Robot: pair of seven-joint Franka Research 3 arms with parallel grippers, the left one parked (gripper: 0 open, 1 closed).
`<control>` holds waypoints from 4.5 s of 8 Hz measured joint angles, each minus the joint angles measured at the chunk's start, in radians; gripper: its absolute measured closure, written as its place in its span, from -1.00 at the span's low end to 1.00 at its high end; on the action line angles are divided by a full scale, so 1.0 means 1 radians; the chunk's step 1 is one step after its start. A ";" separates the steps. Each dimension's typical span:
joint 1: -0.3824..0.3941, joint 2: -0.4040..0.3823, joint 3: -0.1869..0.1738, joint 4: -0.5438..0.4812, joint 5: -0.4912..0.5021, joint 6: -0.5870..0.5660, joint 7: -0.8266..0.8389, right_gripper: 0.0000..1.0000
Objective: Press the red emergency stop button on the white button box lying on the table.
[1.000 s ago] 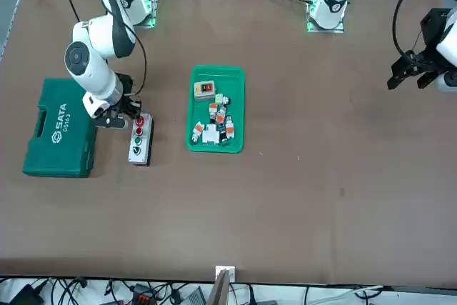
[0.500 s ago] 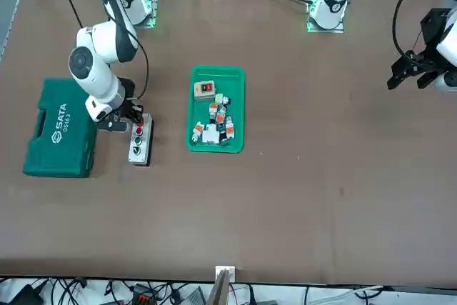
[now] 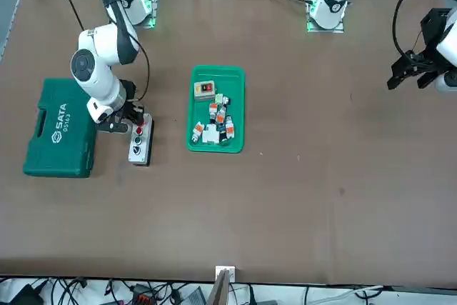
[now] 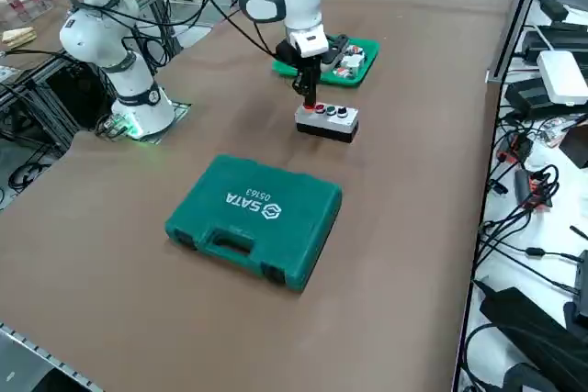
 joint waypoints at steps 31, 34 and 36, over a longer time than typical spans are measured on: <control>-0.205 -0.186 -0.043 0.673 -0.077 -0.995 -0.299 -1.00; -0.216 -0.283 -0.014 0.515 -0.070 -0.848 -0.303 -1.00; -0.169 -0.303 -0.042 0.493 -0.070 -0.838 -0.288 -1.00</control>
